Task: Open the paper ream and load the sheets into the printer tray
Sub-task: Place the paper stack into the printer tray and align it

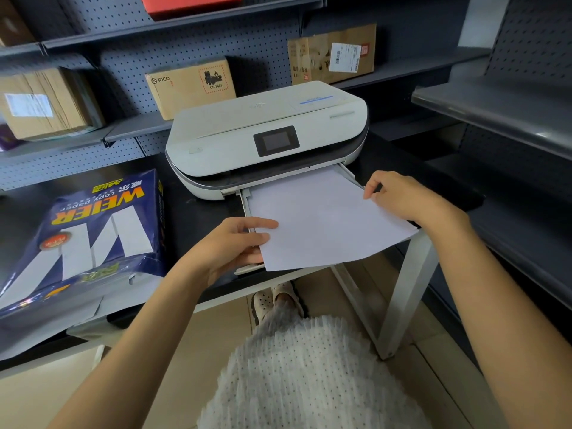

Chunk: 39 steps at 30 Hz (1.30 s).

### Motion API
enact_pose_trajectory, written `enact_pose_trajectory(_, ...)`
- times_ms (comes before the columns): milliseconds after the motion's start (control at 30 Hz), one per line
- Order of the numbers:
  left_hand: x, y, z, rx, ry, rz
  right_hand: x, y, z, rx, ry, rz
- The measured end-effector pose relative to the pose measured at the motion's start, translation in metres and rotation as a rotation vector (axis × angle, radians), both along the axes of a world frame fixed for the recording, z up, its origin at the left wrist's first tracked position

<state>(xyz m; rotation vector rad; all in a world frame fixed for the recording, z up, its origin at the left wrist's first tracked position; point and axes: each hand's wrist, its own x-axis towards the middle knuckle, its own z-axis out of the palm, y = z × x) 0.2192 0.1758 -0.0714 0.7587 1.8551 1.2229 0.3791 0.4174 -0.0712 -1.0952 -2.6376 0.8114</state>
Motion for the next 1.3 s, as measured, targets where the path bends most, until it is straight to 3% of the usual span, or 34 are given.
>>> enact_pose_trajectory(500,-0.02,0.014,-0.005,-0.114,0.485,0.015,-0.014,0.004,-0.004,0.032,0.162,-0.046)
enact_pose_trajectory(733,-0.027,0.022,-0.007,-0.016,0.448,0.046,-0.021,0.012,0.002,-0.036,0.185,-0.031)
enact_pose_trajectory(1300,-0.041,0.022,-0.022,0.05,0.657,0.024,-0.036,0.02,-0.007,0.048,0.076,-0.05)
